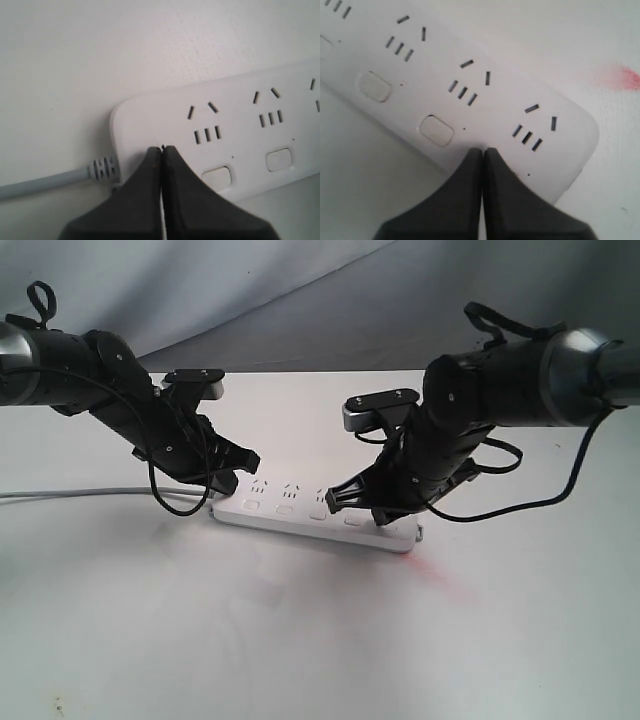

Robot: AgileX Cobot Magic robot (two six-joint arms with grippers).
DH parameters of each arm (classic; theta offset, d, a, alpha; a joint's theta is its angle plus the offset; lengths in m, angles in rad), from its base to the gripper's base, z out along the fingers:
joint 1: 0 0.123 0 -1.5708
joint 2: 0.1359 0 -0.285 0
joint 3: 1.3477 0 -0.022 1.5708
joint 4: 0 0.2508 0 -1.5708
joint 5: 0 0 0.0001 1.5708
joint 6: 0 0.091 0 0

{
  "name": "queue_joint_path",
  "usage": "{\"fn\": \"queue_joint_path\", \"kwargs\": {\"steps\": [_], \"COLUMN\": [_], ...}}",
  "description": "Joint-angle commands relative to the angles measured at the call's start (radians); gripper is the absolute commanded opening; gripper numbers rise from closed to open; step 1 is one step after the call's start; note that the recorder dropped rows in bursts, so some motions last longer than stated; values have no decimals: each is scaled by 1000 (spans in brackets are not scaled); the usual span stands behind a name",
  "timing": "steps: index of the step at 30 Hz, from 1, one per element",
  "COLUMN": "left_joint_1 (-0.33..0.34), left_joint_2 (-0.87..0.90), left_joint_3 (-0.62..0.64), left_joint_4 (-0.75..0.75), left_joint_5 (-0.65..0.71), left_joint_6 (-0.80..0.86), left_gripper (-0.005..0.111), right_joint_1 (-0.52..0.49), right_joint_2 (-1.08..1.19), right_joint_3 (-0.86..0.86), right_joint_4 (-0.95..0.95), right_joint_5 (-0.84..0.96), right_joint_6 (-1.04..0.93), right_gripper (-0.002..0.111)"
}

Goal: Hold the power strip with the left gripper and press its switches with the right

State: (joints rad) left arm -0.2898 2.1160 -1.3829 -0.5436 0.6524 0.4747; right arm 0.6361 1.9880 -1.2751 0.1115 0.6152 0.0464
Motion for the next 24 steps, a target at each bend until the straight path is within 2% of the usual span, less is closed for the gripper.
{"fn": "queue_joint_path", "kwargs": {"steps": [1, 14, 24], "left_joint_1": [1, 1, 1], "left_joint_2": [1, 1, 1], "left_joint_3": [-5, -5, -5], "left_joint_4": [-8, -8, -8], "left_joint_5": [0, 0, 0], "left_joint_6": [0, 0, 0], "left_gripper": [0, 0, 0], "right_joint_1": [2, 2, 2], "right_joint_2": [-47, -28, -3], "right_joint_3": [5, 5, 5], "right_joint_4": [27, 58, 216], "right_joint_5": [-24, -77, -110], "right_joint_6": [-38, -53, -173], "right_gripper": [0, 0, 0]}}
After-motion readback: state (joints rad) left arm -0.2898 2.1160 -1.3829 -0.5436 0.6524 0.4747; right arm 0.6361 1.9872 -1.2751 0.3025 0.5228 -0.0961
